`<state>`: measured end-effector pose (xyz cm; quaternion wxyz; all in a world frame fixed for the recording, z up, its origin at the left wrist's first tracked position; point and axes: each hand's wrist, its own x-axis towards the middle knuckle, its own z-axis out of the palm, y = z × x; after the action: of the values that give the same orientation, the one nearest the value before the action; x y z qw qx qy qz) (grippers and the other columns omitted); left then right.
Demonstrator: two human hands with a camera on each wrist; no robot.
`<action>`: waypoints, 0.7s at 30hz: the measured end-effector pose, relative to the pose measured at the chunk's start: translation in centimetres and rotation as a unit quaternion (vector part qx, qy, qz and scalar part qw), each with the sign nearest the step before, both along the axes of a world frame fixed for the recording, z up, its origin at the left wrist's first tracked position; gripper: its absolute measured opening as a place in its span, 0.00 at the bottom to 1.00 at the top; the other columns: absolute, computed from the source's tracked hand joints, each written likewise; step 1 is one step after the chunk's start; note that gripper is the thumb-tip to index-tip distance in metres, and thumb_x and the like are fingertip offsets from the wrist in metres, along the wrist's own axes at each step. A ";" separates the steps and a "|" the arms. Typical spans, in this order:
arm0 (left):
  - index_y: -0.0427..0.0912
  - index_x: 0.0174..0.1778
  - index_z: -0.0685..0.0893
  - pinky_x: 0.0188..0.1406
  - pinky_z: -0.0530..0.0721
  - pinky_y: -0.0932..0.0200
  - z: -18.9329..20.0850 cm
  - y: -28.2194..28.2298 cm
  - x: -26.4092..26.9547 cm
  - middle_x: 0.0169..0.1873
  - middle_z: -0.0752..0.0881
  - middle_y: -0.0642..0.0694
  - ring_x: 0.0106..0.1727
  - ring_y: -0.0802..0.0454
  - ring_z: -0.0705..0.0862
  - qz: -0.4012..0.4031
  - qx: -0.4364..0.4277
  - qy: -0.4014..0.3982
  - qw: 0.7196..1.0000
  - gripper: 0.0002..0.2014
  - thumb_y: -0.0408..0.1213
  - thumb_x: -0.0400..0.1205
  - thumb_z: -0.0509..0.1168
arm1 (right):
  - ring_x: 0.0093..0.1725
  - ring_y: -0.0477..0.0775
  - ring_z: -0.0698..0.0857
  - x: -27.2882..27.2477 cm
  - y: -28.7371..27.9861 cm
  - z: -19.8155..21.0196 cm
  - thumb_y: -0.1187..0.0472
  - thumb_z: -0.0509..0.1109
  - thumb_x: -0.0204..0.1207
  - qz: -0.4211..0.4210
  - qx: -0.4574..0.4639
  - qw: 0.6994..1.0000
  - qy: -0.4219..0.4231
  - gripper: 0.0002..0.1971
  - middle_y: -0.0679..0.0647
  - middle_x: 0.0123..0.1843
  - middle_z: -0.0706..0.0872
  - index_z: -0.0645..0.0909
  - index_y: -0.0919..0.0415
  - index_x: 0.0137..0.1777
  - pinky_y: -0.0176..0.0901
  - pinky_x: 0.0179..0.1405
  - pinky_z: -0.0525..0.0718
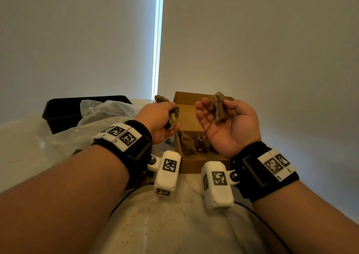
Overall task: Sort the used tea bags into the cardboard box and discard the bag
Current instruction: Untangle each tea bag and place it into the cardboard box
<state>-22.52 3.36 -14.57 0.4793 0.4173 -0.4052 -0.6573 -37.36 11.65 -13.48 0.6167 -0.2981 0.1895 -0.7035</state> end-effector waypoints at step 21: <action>0.44 0.48 0.92 0.57 0.89 0.49 0.4 2.1 0.0 0.44 0.90 0.42 0.51 0.44 0.89 -0.124 -0.317 -0.221 0.914 0.09 0.44 0.84 0.69 | 0.49 0.64 0.92 -0.9 0.6 1.2 0.58 0.56 0.83 0.008 -0.035 0.999 0.005 0.15 0.63 0.47 0.90 0.83 0.64 0.48 0.48 0.48 0.90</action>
<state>-22.53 5.42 -14.16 0.3997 0.3245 -0.7363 -0.4391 -38.29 12.22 -12.29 0.6104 -0.3250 0.1656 -0.7031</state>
